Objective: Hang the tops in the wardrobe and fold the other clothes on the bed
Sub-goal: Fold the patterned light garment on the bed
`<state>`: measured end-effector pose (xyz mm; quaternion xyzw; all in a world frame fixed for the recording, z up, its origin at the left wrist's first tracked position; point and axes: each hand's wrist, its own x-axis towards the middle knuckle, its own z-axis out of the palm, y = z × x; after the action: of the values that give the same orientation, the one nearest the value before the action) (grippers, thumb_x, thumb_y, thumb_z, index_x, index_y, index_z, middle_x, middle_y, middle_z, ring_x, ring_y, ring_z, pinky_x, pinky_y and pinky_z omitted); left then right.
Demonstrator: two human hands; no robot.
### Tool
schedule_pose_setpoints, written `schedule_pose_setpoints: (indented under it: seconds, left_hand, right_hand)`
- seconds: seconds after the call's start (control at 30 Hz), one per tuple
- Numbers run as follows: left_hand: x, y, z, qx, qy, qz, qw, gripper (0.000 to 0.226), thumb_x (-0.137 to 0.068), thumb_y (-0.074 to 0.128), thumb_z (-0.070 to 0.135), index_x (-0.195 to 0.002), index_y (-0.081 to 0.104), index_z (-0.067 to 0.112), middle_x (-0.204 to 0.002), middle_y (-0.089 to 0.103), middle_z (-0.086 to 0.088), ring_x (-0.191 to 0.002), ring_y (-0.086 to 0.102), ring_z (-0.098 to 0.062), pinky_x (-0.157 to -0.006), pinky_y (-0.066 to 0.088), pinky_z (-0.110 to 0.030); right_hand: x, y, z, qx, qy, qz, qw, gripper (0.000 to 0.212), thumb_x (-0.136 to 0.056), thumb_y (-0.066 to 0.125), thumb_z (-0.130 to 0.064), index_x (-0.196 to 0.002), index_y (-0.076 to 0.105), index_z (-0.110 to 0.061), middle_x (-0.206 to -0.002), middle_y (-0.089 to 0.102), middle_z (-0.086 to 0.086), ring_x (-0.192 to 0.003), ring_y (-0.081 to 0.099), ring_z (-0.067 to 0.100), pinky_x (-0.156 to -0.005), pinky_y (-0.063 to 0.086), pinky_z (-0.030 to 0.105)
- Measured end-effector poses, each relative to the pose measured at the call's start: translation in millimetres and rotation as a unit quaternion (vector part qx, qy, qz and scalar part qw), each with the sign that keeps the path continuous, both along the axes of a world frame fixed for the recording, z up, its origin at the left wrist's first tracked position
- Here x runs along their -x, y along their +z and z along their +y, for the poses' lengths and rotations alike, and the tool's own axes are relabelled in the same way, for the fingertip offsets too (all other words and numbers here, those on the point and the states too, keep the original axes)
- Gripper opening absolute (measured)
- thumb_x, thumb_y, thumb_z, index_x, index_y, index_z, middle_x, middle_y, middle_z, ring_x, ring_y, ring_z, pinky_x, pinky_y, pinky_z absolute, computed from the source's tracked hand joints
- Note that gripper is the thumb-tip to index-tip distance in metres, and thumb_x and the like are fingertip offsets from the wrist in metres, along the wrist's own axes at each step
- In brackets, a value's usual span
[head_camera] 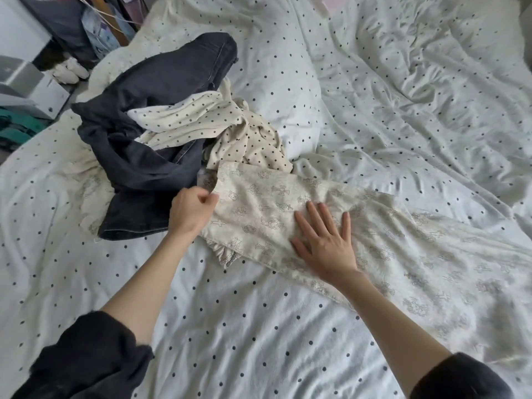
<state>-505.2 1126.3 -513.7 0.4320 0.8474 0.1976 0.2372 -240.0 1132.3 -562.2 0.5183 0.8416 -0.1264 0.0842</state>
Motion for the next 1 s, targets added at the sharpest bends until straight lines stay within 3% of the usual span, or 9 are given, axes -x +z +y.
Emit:
schedule_pose_setpoints:
  seconds: [0.07, 0.2, 0.33, 0.5, 0.6, 0.73, 0.87, 0.93, 1.0]
  left_hand:
    - [2.1, -2.1, -18.8, 0.028, 0.016, -0.023, 0.999, 0.021, -0.089, 0.059, 0.022, -0.071, 0.058, 0.010, -0.072, 0.058, -0.014, -0.071, 0.050, -0.022, -0.070, 0.041, -0.032]
    - [-1.3, -12.8, -53.5, 0.020, 0.124, -0.240, 0.963, 0.017, -0.089, 0.061, 0.011, -0.072, 0.062, 0.013, -0.072, 0.059, -0.004, -0.068, 0.052, -0.015, -0.068, 0.046, -0.025]
    - [-6.7, -15.0, -49.0, -0.031, 0.159, -0.254, 0.953, 0.021, -0.087, 0.064, 0.011, -0.066, 0.059, 0.009, -0.055, 0.051, 0.006, -0.058, 0.043, -0.010, -0.060, 0.037, -0.023]
    - [-19.5, -9.2, -31.3, -0.068, 0.200, -0.277, 0.937, 0.004, -0.088, 0.062, 0.016, -0.089, 0.065, 0.013, -0.083, 0.065, 0.000, -0.077, 0.060, -0.013, -0.074, 0.049, -0.027]
    - [-30.6, -11.1, -28.9, -0.090, 0.254, -0.272, 0.924, 0.019, -0.089, 0.060, 0.016, -0.105, 0.061, 0.007, -0.093, 0.062, -0.003, -0.084, 0.059, -0.015, -0.074, 0.049, -0.028]
    - [-34.9, -10.8, -17.9, -0.084, 0.345, -0.368, 0.859, 0.005, -0.089, 0.061, 0.006, -0.092, 0.063, 0.008, -0.103, 0.064, -0.011, -0.104, 0.060, -0.026, -0.097, 0.048, -0.042]
    - [-34.0, -8.5, -2.9, -0.080, 0.394, -0.433, 0.807, 0.012, -0.081, 0.068, 0.001, -0.089, 0.063, 0.009, -0.102, 0.063, -0.009, -0.101, 0.058, -0.023, -0.093, 0.047, -0.033]
    - [-38.0, -2.2, -0.4, -0.088, 0.406, -0.393, 0.820, 0.012, -0.080, 0.067, -0.002, -0.085, 0.061, 0.008, -0.090, 0.060, -0.003, -0.093, 0.055, -0.020, -0.084, 0.045, -0.028]
    - [-46.5, 12.1, -0.4, -0.158, 0.352, -0.309, 0.869, 0.017, -0.082, 0.064, -0.002, -0.079, 0.055, 0.013, -0.079, 0.056, 0.003, -0.085, 0.055, -0.015, -0.079, 0.046, -0.023]
  right_hand:
    - [-0.9, 0.6, 0.1, 0.002, 0.002, 0.001, 1.000, 0.066, -0.087, 0.000, -0.064, -0.147, -0.004, -0.037, -0.153, -0.018, -0.007, -0.142, -0.021, 0.018, -0.109, -0.022, 0.054]
    - [-2.7, 0.0, -0.1, 0.008, 0.006, 0.000, 1.000, 0.063, -0.089, 0.002, -0.063, -0.144, -0.010, -0.037, -0.152, -0.021, -0.006, -0.142, -0.022, 0.019, -0.110, -0.020, 0.056]
    - [-3.9, -1.1, -1.5, 0.009, 0.006, 0.003, 1.000, 0.064, -0.089, 0.003, -0.062, -0.147, -0.005, -0.036, -0.152, -0.021, -0.007, -0.141, -0.023, 0.017, -0.110, -0.021, 0.053]
    - [-4.1, 2.4, -3.0, 0.016, 0.007, 0.011, 1.000, 0.066, -0.088, 0.005, -0.062, -0.148, -0.001, -0.036, -0.154, -0.017, -0.007, -0.142, -0.020, 0.016, -0.112, -0.020, 0.052]
    - [-5.7, 6.7, -6.4, 0.023, -0.001, 0.046, 0.999, 0.062, -0.092, 0.018, -0.059, -0.149, 0.008, -0.036, -0.157, -0.008, -0.008, -0.143, -0.016, 0.013, -0.113, -0.020, 0.048]
    - [-12.5, 10.1, -13.8, 0.022, 0.009, 0.076, 0.997, 0.060, -0.094, 0.023, -0.057, -0.148, 0.011, -0.034, -0.157, -0.004, -0.007, -0.142, -0.016, 0.012, -0.114, -0.020, 0.042]
    - [-16.6, 11.2, -15.8, 0.027, 0.012, 0.081, 0.996, 0.058, -0.097, 0.032, -0.052, -0.148, 0.011, -0.035, -0.155, -0.008, -0.009, -0.140, -0.020, 0.010, -0.112, -0.023, 0.037]
    - [-15.4, 14.3, -15.6, 0.048, -0.002, 0.117, 0.992, 0.055, -0.097, 0.036, -0.049, -0.147, 0.019, -0.033, -0.152, -0.006, -0.012, -0.139, -0.018, 0.007, -0.113, -0.022, 0.035]
    - [-12.8, 23.8, -12.6, 0.096, -0.050, 0.209, 0.972, 0.045, -0.098, 0.039, -0.040, -0.141, 0.037, -0.027, -0.152, 0.012, -0.011, -0.143, -0.001, 0.007, -0.115, -0.013, 0.035]
